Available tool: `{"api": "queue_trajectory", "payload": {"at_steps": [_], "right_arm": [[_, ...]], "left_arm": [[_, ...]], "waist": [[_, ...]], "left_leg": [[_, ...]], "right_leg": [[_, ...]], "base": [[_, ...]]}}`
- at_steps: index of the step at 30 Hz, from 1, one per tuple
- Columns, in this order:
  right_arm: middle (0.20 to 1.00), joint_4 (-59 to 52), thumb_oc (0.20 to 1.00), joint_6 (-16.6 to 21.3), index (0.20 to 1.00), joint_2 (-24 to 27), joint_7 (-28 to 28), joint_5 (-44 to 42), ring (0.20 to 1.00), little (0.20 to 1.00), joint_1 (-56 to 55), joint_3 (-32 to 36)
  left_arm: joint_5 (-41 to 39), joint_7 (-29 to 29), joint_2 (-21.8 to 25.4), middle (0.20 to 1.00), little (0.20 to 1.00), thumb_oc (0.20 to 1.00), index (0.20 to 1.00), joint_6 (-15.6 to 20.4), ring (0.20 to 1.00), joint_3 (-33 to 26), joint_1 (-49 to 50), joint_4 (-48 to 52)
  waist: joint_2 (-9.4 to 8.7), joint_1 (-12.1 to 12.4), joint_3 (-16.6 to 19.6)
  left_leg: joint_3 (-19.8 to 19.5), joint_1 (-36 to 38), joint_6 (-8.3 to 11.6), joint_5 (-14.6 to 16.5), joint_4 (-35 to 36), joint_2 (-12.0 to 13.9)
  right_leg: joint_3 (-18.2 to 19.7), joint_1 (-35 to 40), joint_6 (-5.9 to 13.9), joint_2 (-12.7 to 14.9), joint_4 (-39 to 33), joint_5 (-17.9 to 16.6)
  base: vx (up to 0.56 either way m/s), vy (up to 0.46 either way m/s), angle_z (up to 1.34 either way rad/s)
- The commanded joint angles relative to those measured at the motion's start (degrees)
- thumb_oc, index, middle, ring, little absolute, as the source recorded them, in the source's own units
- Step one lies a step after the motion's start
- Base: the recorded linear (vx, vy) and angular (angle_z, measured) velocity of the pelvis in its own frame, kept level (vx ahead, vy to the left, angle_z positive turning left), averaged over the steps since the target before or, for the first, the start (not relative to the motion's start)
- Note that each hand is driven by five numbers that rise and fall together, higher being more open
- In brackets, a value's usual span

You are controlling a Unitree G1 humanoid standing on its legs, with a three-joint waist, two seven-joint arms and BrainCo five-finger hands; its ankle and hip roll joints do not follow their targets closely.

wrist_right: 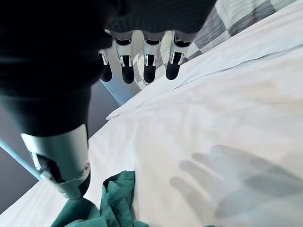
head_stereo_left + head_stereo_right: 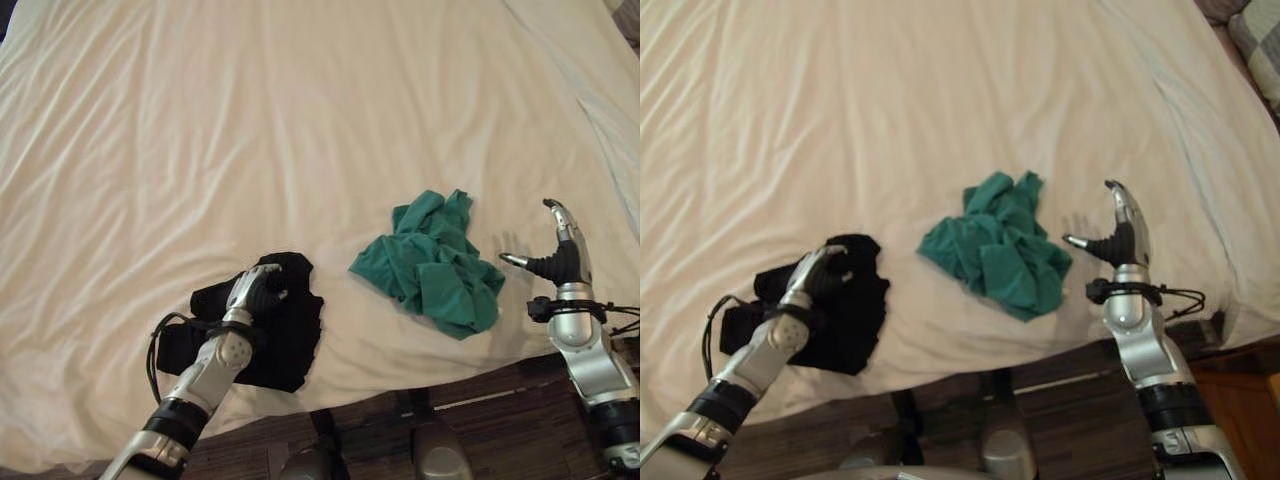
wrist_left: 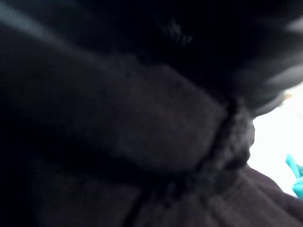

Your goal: Tidy up the quilt and then pick up the clothes from the bed and put them into the laundry hamper.

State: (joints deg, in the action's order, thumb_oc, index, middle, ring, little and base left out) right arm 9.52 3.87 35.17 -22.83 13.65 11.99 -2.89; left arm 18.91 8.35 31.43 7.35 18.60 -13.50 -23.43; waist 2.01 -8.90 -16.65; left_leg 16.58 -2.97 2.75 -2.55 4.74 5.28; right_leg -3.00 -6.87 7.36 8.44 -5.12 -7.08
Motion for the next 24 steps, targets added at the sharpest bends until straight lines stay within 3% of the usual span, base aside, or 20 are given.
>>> {"api": "queue_trajectory", "payload": {"at_steps": [1, 6, 7, 13, 20, 24], "right_arm": [[1.0, -2.55, 1.0, 1.95, 1.0, 4.89, -1.4, 3.24, 1.0, 1.0, 6.43, 0.92], [1.0, -0.58, 1.0, 2.36, 1.0, 8.18, 1.06, 0.08, 1.0, 1.0, 12.45, -3.63], [1.0, -0.01, 1.0, 2.51, 1.0, 9.38, 2.43, -0.8, 1.0, 1.0, 12.85, -4.56], [1.0, 3.04, 1.0, 2.34, 1.0, 9.82, 5.56, -1.17, 1.0, 1.0, 13.63, -7.64], [1.0, 12.37, 1.0, 1.45, 1.0, 5.19, 8.71, -3.82, 1.0, 1.0, 13.35, -12.05], [1.0, 27.98, 1.0, -0.98, 1.0, -1.34, 14.05, -9.98, 1.0, 1.0, 11.73, -15.54]], "left_arm": [[1.67, -1.32, 2.4, 0.2, 0.2, 0.2, 0.2, 0.54, 0.2, 1.17, -0.85, -3.25], [-3.88, -0.53, 5.96, 0.2, 0.2, 0.2, 0.2, 1.73, 0.2, -2.43, 2.45, -2.84], [-6.17, -0.28, 7.6, 0.2, 0.2, 0.2, 0.2, 1.85, 0.2, -5.52, 5.37, -0.87], [-9.09, 1.24, 9.65, 0.2, 0.2, 0.2, 0.2, 1.96, 0.2, -12.5, 11.07, 1.38], [-11.24, 1.25, 8.96, 0.2, 0.2, 0.2, 0.2, 2.21, 0.2, -14.36, 13.02, 3.7], [-12.93, 0.16, 7.98, 0.2, 0.2, 0.2, 0.2, 2.61, 0.2, -12.66, 10.51, 3.74]], "waist": [[-1.56, 0.88, 0.19], [-1.41, 3.42, -1.55], [-1.19, 4.58, -2.14], [-0.86, 7.15, -3.16], [-0.74, 8.98, -4.06], [-1.08, 9.84, -3.99]], "left_leg": [[2.0, 1.23, 1.27, 2.75, 0.26, 0.71], [0.91, -0.4, 1.5, 1.72, 0.26, 0.54], [0.41, -0.62, 1.61, 1.62, 0.26, 0.51], [-1.03, -1.73, 1.96, 0.46, 0.26, 0.7], [-3.37, -3.05, 2.25, -0.21, 0.26, 0.55], [-5.05, -3.02, 2.59, -0.14, 0.26, 0.36]], "right_leg": [[0.24, 2.69, 1.32, 0.21, 1.35, 7.02], [-0.72, 1.27, 1.1, 0.26, 2.29, 6.92], [-1.49, 1.4, 1.07, 0.28, 2.53, 7.32], [-3.31, 1.17, 0.72, 0.1, 3.16, 7.51], [-5.84, 1.47, 0.47, 0.22, 3.67, 8.03], [-7.93, 2.81, 0.3, 0.3, 3.49, 8.66]], "base": [[0.0, 0.0, 0.0], [-0.04, -0.031, 0.07], [-0.01, -0.028, 0.23], [0.0, -0.035, 0.18], [-0.01, -0.027, 0.28], [-0.01, -0.03, 0.23]]}}
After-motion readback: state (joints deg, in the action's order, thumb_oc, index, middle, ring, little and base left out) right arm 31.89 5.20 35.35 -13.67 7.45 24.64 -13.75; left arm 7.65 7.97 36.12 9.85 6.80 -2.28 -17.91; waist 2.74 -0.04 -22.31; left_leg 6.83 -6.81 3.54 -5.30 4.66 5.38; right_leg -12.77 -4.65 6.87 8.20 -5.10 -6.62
